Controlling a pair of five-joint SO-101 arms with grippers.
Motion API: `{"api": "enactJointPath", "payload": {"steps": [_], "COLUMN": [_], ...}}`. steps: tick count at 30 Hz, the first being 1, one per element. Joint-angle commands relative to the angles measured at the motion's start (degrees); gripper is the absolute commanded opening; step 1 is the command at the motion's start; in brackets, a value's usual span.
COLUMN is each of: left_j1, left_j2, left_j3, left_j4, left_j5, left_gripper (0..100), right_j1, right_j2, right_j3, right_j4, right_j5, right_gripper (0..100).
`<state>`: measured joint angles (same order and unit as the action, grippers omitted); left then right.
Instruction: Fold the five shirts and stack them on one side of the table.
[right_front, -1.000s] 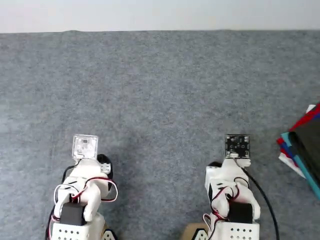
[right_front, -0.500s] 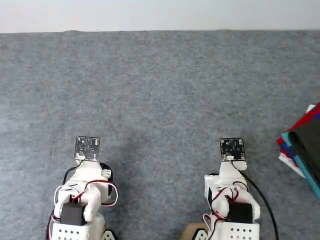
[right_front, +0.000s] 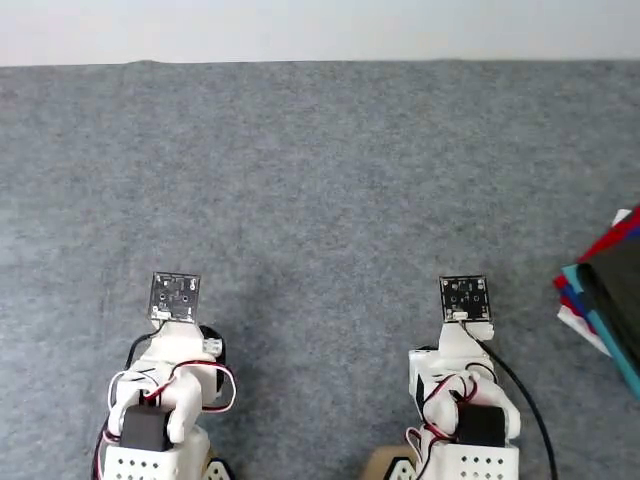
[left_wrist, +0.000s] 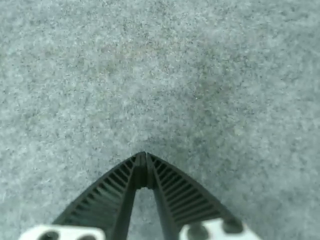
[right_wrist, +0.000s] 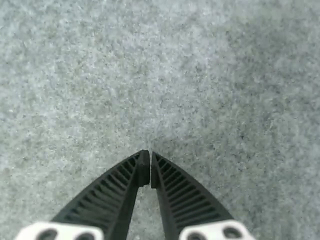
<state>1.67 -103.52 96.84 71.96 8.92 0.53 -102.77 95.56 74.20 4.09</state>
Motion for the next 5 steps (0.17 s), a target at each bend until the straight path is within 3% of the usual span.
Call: {"api": "enactJointPath", "payload": {"steps": [1, 5], "left_j1": [-0.1, -0.1], "left_j2": [-0.7, -0.7], "left_j3": [-0.4, -0.4], "left_j4": [0.3, 0.3], "left_j5": [0.4, 0.4], "left_gripper": [1, 1], "right_j1": [0.0, 0.0], "right_j2": [-0.4, -0.4], "right_j3": [0.9, 0.9], "right_j4": [0.5, 0.5], "right_j5": [0.5, 0.5], "right_gripper": [0.9, 0.9]}}
